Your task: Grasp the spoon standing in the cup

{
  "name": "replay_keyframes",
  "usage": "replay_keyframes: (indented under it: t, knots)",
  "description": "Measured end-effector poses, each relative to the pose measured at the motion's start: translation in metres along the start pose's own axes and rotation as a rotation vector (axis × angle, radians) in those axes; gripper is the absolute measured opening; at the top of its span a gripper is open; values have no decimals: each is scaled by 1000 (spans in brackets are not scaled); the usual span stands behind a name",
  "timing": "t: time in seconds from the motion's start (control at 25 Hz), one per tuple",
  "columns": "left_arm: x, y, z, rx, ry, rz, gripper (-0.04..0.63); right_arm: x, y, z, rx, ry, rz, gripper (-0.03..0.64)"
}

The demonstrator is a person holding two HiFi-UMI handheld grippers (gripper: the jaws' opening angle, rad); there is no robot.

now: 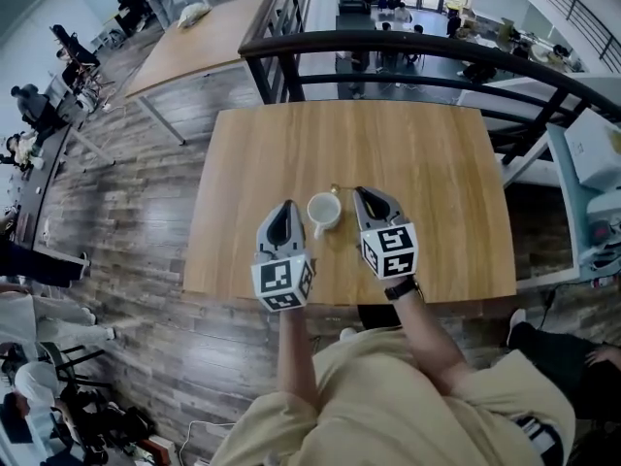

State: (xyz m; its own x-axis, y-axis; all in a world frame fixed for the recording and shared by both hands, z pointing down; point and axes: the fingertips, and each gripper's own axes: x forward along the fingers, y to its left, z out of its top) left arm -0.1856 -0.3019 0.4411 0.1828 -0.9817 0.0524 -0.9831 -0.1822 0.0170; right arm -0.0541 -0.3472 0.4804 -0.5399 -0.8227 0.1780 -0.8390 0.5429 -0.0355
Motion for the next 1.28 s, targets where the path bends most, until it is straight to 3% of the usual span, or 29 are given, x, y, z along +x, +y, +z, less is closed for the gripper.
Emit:
replay_keyframes:
  t: [0.68,1.28]
  knots:
    - [-55,-8,60,66,-126,10,12,-60,35,92,-72,-227,18,17]
    - [-57,-7,59,60,-124,-4,12,-57,49,92,-112,-192,36,17]
